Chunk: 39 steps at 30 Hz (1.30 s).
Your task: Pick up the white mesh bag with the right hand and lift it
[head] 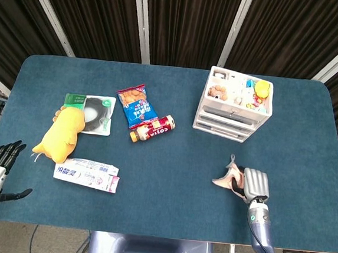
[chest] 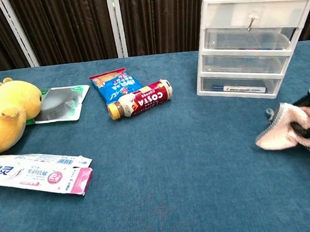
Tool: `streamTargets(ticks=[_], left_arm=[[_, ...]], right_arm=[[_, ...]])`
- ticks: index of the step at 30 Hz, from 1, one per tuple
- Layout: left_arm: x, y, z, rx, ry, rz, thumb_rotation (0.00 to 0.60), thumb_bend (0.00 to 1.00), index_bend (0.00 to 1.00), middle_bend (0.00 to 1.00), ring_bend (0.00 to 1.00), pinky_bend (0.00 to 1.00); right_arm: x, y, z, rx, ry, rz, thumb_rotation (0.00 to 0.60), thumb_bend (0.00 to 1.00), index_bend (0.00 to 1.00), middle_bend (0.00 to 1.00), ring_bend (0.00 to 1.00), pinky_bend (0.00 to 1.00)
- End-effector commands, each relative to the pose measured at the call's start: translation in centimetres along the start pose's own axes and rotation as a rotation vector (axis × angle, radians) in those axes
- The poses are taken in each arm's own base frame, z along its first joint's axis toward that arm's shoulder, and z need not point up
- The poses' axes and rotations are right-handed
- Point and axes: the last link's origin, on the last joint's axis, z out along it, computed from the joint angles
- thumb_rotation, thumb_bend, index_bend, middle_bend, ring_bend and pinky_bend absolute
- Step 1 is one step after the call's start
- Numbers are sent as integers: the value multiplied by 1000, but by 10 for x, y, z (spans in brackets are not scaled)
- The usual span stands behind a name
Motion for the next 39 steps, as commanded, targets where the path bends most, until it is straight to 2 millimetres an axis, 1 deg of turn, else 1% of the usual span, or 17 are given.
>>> streamTargets(ticks=[1,5,10,13,17,22,28,39], left_arm=[[0,0,0,-1,1,-1,600,0,0,0,0,0],[0,1,0,-2,2,-5,600,0,0,0,0,0],[0,1,0,-4,6,-6,600,0,0,0,0,0],[0,1,1,-2,7,-7,600,0,0,0,0,0],[0,0,1,0,8,-6,600,1,0,0,0,0],[0,2,1,-3,11,-7,600,0,0,0,0,0],[-1,1,1,2,12,-7,600,0,0,0,0,0],[-1,2,1,4,14,-7,600,0,0,0,0,0]], right_arm=[[22,-12,-4,68,80,43,600,577,664,653,691,908],[49,-25,-13,153,162,103,600,580,670,659,696,908],[76,-38,-23,225,238,159,600,582,671,660,696,908],[87,-43,-30,245,251,209,600,582,671,660,697,908],[98,-48,-35,270,266,237,600,582,671,660,697,908],[101,-48,-31,265,270,242,600,583,671,660,697,908],[101,-45,-17,230,271,244,600,583,672,660,697,908],[94,-42,7,178,250,264,600,583,673,660,697,908]])
